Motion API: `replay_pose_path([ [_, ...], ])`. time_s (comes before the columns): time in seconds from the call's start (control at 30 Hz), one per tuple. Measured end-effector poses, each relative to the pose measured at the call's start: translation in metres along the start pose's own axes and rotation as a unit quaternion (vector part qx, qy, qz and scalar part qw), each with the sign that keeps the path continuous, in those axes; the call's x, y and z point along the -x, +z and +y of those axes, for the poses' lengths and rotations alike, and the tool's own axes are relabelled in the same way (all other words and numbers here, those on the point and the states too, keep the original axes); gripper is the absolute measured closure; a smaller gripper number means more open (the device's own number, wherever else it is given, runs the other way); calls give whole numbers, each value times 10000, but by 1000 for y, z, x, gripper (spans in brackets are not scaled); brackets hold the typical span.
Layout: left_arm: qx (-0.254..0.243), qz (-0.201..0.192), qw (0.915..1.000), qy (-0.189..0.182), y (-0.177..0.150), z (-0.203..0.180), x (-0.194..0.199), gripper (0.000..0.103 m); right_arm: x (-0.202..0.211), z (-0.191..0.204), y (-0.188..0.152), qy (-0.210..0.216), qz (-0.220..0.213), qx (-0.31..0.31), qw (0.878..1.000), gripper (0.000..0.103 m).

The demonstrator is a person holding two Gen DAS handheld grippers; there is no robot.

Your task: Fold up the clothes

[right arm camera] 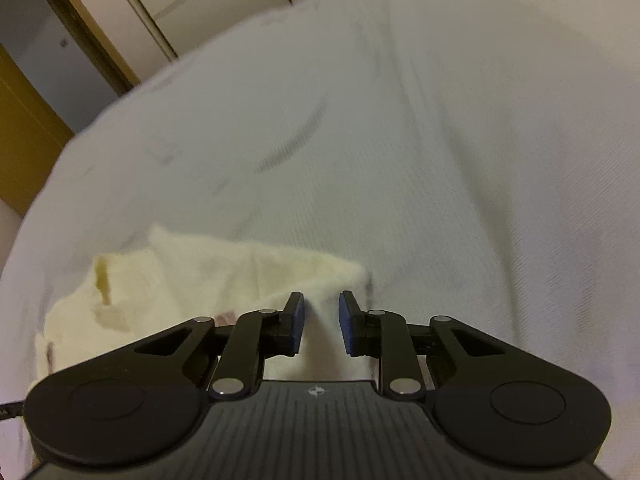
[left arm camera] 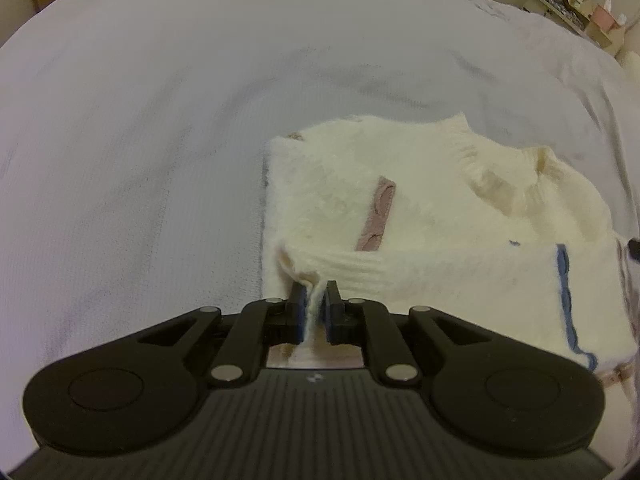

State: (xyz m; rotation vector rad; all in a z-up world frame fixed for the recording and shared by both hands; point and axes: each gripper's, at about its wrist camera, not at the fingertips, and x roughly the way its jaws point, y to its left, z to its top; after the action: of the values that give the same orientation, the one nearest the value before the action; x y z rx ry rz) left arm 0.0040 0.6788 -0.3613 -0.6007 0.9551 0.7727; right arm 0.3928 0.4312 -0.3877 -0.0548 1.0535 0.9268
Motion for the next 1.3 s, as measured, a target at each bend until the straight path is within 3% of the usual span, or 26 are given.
replay_pose_path([
  [0.17,-292,82,9994,174,3,-7,-11,93,-9,0,-3,-141,209,183,9995,78],
  [0.27,-215,36,9997,124,5,1,3,88,-13,2,-3,-246,275,260,9990,76],
  [0.33,-60,-46,9999,145,5,8,20,88,12,6,-6,-224,71,354,9991,72],
  [0.43,183,-98,9994,-269,3,14,36,85,45,11,-23,-183,-74,452,9988,68],
  [0.53,279,-78,9986,-445,1,14,37,72,60,17,-48,-286,10,551,9981,68],
  [0.6,259,125,9989,-363,-3,14,21,73,58,22,-66,-354,223,448,9981,68],
  [0.67,231,357,9988,-236,-8,14,3,85,55,26,-80,-525,368,419,9971,67],
  [0.7,157,377,9991,-144,-11,14,1,85,55,29,-86,-642,404,439,9962,67],
  [0.87,-85,72,9999,-131,-20,16,28,83,77,48,-101,-652,208,315,9972,64],
  [0.9,-141,118,9997,-161,-23,17,28,81,76,52,-105,-768,324,406,9957,59],
  [1.0,-290,279,9991,-161,-23,19,31,79,72,59,-118,-1148,706,530,9895,60],
  [1.1,-538,500,9973,-23,-24,11,45,81,101,70,-124,-1015,471,258,9934,59],
  [1.3,-791,1142,9902,113,-56,-11,59,76,131,83,-153,-1096,819,-350,9900,53],
])
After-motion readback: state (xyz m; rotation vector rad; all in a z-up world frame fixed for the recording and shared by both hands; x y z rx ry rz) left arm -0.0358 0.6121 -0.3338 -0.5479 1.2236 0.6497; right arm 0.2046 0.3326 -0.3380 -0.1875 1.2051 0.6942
